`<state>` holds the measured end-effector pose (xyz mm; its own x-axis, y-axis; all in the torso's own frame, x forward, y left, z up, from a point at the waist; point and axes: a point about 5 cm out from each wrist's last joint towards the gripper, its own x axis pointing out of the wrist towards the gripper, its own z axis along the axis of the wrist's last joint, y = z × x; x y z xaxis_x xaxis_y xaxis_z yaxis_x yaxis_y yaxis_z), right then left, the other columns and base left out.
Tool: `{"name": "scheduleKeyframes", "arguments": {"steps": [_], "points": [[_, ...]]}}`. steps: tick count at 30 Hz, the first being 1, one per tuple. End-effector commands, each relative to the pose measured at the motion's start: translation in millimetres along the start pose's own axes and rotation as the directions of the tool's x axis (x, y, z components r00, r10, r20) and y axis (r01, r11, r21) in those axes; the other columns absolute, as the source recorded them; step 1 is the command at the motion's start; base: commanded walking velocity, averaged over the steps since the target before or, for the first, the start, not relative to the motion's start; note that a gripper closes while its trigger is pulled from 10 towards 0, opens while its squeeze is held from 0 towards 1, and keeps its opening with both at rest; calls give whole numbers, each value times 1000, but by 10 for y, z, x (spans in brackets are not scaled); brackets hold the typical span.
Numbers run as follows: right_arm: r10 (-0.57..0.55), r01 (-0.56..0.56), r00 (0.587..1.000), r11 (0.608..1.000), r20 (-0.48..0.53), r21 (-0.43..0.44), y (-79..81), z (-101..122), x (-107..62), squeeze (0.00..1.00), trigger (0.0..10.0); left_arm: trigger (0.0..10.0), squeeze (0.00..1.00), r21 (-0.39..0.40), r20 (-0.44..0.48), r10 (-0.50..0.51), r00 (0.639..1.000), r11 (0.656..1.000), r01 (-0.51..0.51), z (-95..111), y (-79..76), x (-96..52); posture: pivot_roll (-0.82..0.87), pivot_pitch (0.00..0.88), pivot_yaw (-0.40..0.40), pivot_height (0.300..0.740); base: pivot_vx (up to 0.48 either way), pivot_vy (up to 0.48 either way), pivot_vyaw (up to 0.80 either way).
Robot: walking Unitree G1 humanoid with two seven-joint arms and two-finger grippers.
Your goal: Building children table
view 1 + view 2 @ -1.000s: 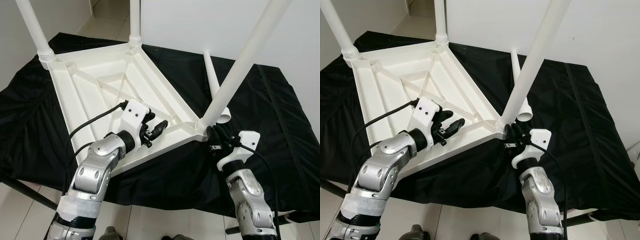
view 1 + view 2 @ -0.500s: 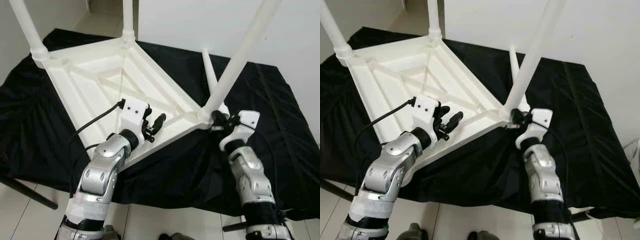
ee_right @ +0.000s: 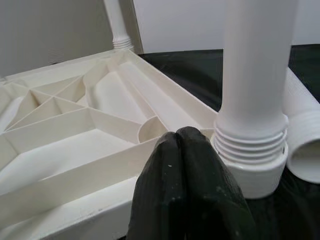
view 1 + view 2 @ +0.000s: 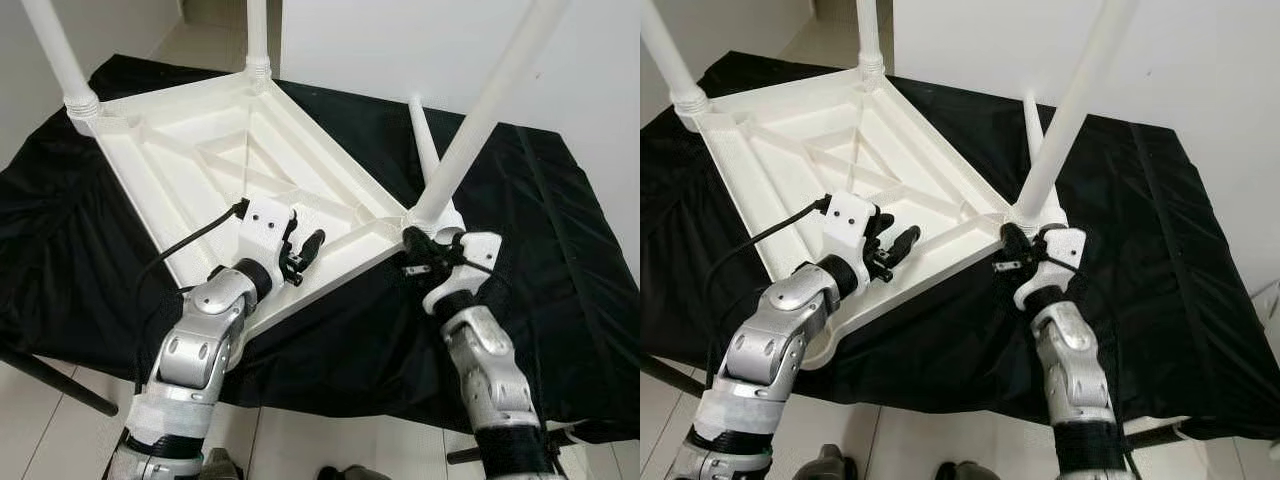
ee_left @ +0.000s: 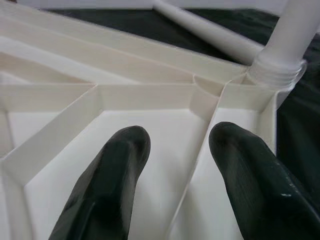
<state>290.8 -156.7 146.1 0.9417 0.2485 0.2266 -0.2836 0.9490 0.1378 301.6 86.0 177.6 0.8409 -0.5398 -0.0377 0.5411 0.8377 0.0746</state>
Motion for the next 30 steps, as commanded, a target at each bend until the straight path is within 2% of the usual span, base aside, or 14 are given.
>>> {"name": "scheduleKeyframes", "arguments": {"steps": [1, 2, 3, 5, 6, 11, 13, 16, 18, 22, 30], "points": [[-14, 14, 1000, 1000, 4, -4, 0, 5, -40, 0, 10000, 10000, 0, 18, -40, 25, 999, 1000, -24, -49, -14, 35, 109, 80, -70, 740, 0, 0, 0], [-14, 14, 1000, 1000, 4, -4, 0, 5, -40, 0, 10000, 10000, 0, 18, -40, 25, 999, 1000, -24, -49, -14, 35, 109, 80, -70, 740, 0, 0, 0], [-19, 19, 1000, 1000, 10, -7, 1, 11, -59, 0, 10000, 10000, 0, 54, -72, 6, 997, 999, -2, -88, -9, 44, 106, 79, -67, 740, 0, 0, 0], [-19, 19, 1000, 1000, 10, -7, 1, 11, -59, 0, 10000, 10000, 0, 54, -72, 6, 997, 999, -2, -88, -9, 44, 106, 79, -67, 740, 0, 0, 0], [-24, 24, 1000, 1000, 16, -8, -6, 29, -72, 0, 10000, 10000, 0, 112, -121, 25, 992, 994, -11, -150, 34, 65, 101, 75, -62, 740, 0, 0, 0], [-27, 28, 999, 999, 29, -15, 8, 71, -77, 0, 10000, 10000, 0, 174, -189, 38, 981, 985, -5, -237, 88, 105, 93, 69, -54, 740, 0, 0, 0], [-27, 28, 999, 999, 29, -15, 8, 71, -77, 0, 10000, 10000, 0, 174, -189, 38, 981, 985, -5, -237, 88, 105, 93, 69, -54, 740, 0, 0, 0], [-30, 30, 999, 999, 35, -17, 13, 91, -66, 0, 10000, 10000, 0, 210, -228, 72, 971, 977, -23, -290, 140, 127, 92, 66, -53, 740, 0, 0, 0], [-38, 38, 998, 999, 45, -17, 7, 110, -49, 0, 10000, 10000, 0, 249, -284, 141, 948, 966, -69, -364, 234, 153, 96, 58, -53, 740, 0, 0, 0], [-43, 44, 998, 999, 56, -17, 12, 126, -9, 0, 10000, 10000, 0, 268, -316, 186, 930, 958, -100, -397, 323, 189, 100, 40, -52, 740, 0, 0, 0], [-34, 36, 997, 999, 72, -30, 14, 157, 78, 0, 10000, 10000, 0, 267, -369, 175, 913, 961, -76, -416, 400, 223, 110, 20, -42, 740, 0, 0, 0]]}}
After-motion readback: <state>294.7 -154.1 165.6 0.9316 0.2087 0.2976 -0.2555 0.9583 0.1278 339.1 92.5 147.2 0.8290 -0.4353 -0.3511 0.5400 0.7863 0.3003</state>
